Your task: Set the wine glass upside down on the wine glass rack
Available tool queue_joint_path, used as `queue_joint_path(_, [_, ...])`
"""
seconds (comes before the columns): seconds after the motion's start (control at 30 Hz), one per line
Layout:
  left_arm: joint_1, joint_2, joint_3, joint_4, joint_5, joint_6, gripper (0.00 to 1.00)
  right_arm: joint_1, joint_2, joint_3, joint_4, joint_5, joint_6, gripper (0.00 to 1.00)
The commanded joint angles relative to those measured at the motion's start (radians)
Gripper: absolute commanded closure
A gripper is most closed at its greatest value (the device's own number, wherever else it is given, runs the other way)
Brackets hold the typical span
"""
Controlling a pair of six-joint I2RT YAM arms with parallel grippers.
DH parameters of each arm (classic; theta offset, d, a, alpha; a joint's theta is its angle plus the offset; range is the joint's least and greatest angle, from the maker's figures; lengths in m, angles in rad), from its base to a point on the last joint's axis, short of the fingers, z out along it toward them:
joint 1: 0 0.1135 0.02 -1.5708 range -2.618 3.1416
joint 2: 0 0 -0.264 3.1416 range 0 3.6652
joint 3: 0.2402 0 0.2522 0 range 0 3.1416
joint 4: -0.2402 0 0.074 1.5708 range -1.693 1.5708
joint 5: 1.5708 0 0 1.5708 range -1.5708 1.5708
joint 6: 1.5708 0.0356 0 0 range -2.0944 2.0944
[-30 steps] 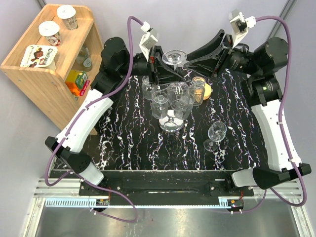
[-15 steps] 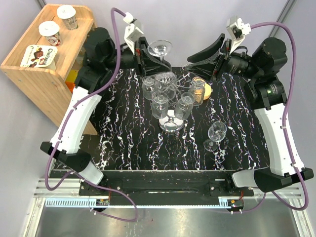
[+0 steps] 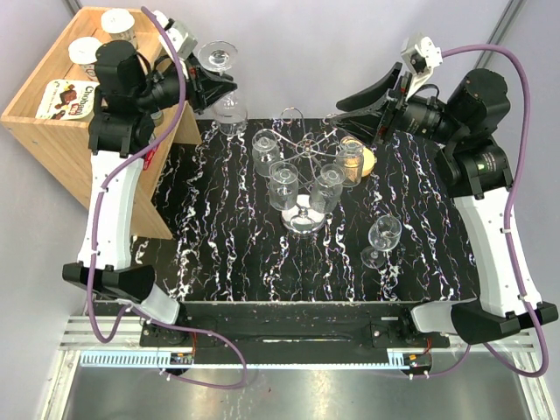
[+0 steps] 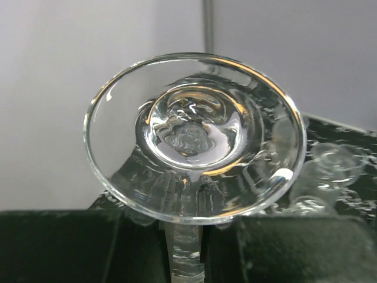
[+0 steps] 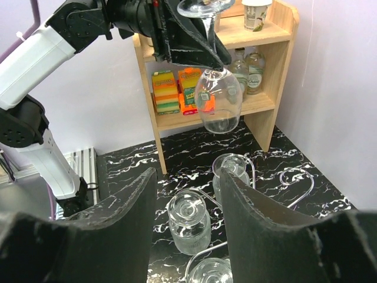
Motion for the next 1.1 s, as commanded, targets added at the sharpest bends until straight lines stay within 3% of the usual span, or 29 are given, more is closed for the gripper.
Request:
queue_joint_path(0.0, [0.026,-0.006,-0.056,0.081,-0.111,0.15,1.0,-0.006,-0.018,-0.009,0.002,0.017,-0.022,0.46])
queue_joint_path(0.23, [0.038,0.106,-0.142,0.216,-0.025,0.199,1.0,-0.006,-0.011,-0.027,0.0,0.005,-0.022,0.46])
queue_joint_path(0.53, [0.034,0.249,-0.099,0.285,0.142,0.188,1.0,-0.008,0.008,-0.052,-0.013,-0.003,-0.043,0.46])
queue_joint_path(1.07, [-0.059,0.378,-0.045,0.136,0.288,0.412,1.0,-0.037,0.026,-0.087,-0.024,-0.012,-0.056,0.46])
